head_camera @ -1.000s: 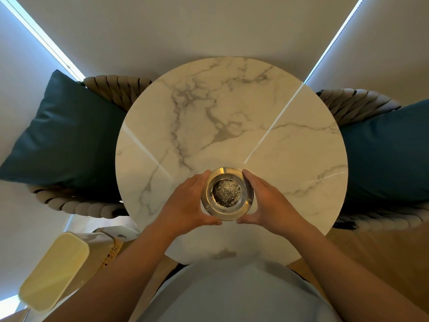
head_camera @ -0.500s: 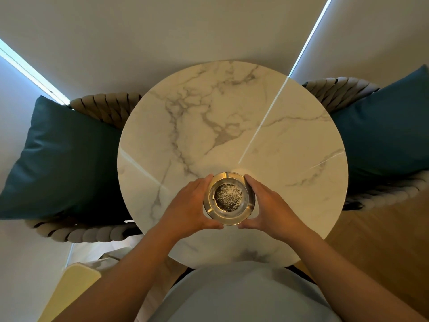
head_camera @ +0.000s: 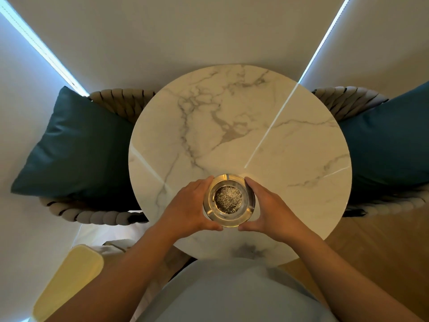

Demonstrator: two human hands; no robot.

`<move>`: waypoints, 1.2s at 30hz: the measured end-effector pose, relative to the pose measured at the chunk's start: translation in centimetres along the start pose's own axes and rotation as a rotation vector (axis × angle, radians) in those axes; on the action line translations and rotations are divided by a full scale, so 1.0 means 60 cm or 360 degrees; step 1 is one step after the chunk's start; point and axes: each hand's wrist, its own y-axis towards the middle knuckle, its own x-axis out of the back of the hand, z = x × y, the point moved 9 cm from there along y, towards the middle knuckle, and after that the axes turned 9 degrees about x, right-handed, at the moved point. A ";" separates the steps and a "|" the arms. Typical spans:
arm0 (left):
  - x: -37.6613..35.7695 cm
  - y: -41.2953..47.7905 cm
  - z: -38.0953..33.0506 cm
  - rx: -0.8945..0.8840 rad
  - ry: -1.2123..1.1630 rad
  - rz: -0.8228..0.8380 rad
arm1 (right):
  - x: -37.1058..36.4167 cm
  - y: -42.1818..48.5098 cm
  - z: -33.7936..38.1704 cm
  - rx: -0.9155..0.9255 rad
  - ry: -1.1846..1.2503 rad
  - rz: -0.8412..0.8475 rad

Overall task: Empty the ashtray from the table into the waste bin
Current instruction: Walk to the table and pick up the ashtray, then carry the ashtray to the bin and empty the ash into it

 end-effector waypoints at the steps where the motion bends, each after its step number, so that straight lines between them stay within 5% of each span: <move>1: -0.020 -0.045 -0.002 0.0063 -0.0038 -0.0074 | -0.014 -0.029 0.009 0.0098 -0.0043 0.0103; 18: -0.123 -0.306 0.013 0.0448 -0.0286 -0.0479 | -0.120 -0.156 0.056 0.0543 -0.0140 0.0521; 36: -0.141 -0.626 0.170 0.1161 -0.0530 -0.0982 | -0.365 -0.198 0.291 0.1119 -0.0270 0.1133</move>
